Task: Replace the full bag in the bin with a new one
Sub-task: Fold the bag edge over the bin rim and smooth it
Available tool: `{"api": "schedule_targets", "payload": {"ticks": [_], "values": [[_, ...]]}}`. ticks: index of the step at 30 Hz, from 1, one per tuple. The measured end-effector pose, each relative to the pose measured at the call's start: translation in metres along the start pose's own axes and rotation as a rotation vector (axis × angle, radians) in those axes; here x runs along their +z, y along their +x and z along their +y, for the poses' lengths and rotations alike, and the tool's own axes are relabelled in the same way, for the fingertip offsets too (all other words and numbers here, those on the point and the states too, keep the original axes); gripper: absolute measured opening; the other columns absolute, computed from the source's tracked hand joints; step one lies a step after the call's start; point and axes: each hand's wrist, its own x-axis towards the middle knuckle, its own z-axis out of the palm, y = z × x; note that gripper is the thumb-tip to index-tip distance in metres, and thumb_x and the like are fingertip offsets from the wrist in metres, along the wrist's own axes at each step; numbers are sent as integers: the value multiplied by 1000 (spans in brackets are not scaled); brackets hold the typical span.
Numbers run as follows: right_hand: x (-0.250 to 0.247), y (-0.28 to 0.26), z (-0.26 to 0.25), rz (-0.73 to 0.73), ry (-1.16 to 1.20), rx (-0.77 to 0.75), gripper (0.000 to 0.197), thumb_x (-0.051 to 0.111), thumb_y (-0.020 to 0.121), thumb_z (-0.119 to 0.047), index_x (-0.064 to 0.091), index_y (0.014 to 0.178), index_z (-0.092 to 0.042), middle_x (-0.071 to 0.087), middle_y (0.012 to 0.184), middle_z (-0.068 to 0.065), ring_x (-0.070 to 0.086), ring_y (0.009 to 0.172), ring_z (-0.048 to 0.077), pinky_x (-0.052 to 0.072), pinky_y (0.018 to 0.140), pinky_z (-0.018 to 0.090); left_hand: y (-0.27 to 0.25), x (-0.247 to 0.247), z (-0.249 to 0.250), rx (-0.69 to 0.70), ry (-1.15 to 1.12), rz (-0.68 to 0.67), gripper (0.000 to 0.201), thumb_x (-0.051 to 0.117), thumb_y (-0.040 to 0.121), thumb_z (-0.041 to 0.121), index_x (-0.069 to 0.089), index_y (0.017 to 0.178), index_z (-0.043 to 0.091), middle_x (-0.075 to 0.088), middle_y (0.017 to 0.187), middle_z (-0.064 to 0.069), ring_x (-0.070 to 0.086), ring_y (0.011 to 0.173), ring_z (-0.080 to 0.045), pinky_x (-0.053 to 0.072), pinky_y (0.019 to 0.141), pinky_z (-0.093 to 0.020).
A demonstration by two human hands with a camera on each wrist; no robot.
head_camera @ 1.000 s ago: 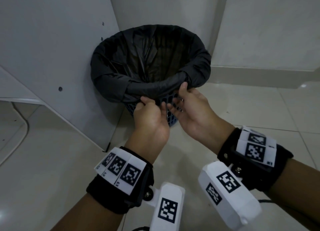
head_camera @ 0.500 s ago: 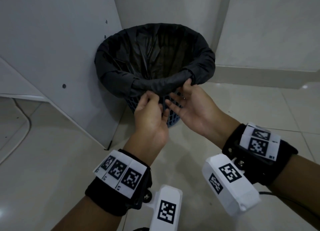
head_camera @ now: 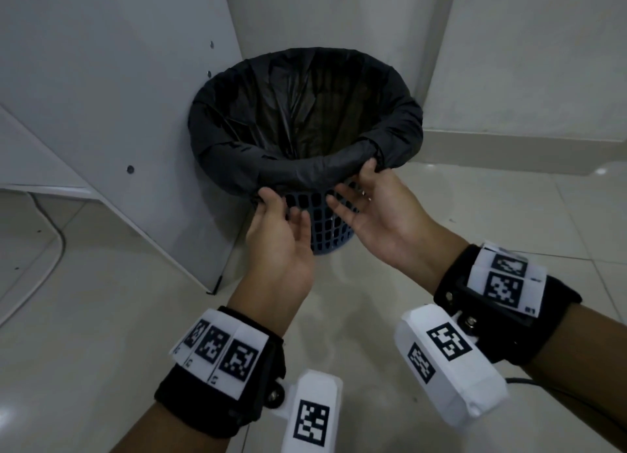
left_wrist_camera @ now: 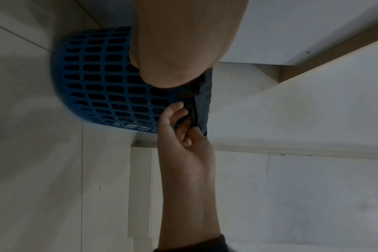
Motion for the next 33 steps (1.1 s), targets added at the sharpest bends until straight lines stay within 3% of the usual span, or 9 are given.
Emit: {"api": "schedule_targets", "payload": {"ticks": [2, 5, 9, 11, 13, 15, 19, 25, 33], "values": [[0, 0, -1, 7, -12, -4, 37, 42, 106, -26, 50, 136, -6, 62, 112, 7, 61, 91, 18, 60, 67, 30, 4, -1, 2, -3, 14, -1, 38, 50, 103, 36, 58, 133, 13, 59, 99, 4, 52, 75, -7, 53, 70, -22], [-1, 1, 0, 20, -20, -10, 38, 42, 106, -27, 50, 137, -6, 61, 112, 7, 61, 89, 17, 59, 67, 29, 9, 2, 9, -40, 81, -31, 36, 48, 105, 34, 56, 138, 21, 58, 103, 6, 51, 75, -6, 50, 73, -24], [-2, 0, 0, 16, -40, -5, 37, 43, 106, -28, 51, 136, -7, 62, 105, 5, 60, 87, 16, 60, 68, 29, 8, 4, 15, -46, 131, -17, 39, 59, 97, 47, 61, 132, 30, 63, 117, 18, 55, 87, -5, 47, 75, -24], [-2, 0, 0, 11, -57, 2, 37, 45, 105, -28, 52, 135, -7, 63, 103, 4, 60, 88, 16, 61, 69, 29, 0, 3, 11, -67, 143, -5, 42, 60, 93, 56, 66, 124, 29, 65, 113, 19, 56, 80, -4, 47, 74, -23], [-1, -2, 1, 6, -81, 15, 36, 47, 105, -28, 53, 133, -8, 64, 104, 3, 60, 89, 17, 61, 70, 30, -12, 3, 4, -51, 130, -17, 42, 55, 95, 58, 68, 118, 26, 68, 109, 16, 60, 78, -5, 51, 74, -24], [1, -5, 3, -8, -109, 25, 32, 47, 105, -28, 55, 129, -10, 65, 106, 4, 59, 90, 18, 60, 77, 31, -23, 8, -3, 30, 110, -60, 41, 55, 95, 56, 67, 116, 23, 74, 110, 7, 70, 89, -10, 56, 79, -27], [0, -12, 8, -50, -144, 34, 32, 46, 105, -29, 58, 127, -9, 70, 118, 11, 63, 99, 22, 58, 91, 34, -21, 21, 2, 180, 128, -120, 31, 63, 98, 30, 64, 119, 8, 77, 103, -5, 75, 93, -16, 59, 80, -25], [-21, -29, 8, 119, -119, -21, 36, 61, 95, -32, 59, 123, -10, 72, 113, 8, 69, 104, 20, 59, 89, 33, 0, 12, 22, 178, 99, -216, 28, 54, 102, 16, 56, 128, 4, 71, 116, -11, 73, 99, -20, 59, 86, -33], [-22, -39, 8, 115, -84, -44, 39, 61, 94, -35, 62, 120, -6, 72, 115, 7, 72, 102, 15, 59, 90, 30, -7, 11, 13, 258, 130, -193, 38, 53, 102, 34, 57, 131, 10, 70, 123, -6, 69, 110, -16, 56, 94, -34]]}}
